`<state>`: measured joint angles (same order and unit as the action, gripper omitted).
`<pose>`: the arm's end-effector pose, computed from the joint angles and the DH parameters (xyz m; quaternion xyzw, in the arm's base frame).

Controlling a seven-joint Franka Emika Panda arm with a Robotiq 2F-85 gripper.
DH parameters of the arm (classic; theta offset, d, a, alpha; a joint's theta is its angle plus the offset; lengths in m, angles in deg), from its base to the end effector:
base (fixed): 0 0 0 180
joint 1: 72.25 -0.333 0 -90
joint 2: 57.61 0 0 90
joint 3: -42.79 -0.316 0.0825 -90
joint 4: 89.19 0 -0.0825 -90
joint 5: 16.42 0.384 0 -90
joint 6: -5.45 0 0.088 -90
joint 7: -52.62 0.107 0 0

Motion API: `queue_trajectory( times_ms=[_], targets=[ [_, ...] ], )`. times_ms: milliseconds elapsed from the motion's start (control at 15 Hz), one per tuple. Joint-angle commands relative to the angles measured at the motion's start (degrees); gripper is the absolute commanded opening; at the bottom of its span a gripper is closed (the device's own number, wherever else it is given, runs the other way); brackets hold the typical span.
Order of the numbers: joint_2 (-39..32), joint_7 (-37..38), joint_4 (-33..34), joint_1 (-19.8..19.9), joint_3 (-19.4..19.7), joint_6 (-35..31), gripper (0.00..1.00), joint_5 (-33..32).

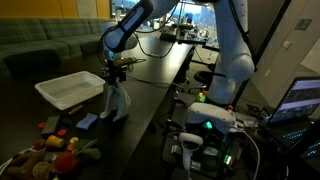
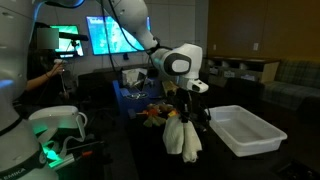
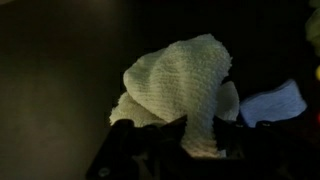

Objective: Use the towel to push all the contents on the table to the left

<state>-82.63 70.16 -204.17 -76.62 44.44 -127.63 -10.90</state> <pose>0.5922 0.0302 0.2266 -0.9845 0.1623 0.0638 0.0160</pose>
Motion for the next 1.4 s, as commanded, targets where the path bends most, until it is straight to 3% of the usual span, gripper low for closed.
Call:
queue_trajectory(
  times_ms=[0,333,867,1333],
  targets=[
    [1.05,7.13,-2.42,0.12,5.05,-5.96,0.08,-4.01],
    [-9.68,22.52,4.73,-3.24,9.87,-10.15,0.08,-8.61],
    [-31.64,40.13,26.80,-10.44,9.43,-5.74,0.09,-7.59],
    [-42.50,47.26,46.93,-14.86,8.68,0.60,0.09,-8.93]
  ],
)
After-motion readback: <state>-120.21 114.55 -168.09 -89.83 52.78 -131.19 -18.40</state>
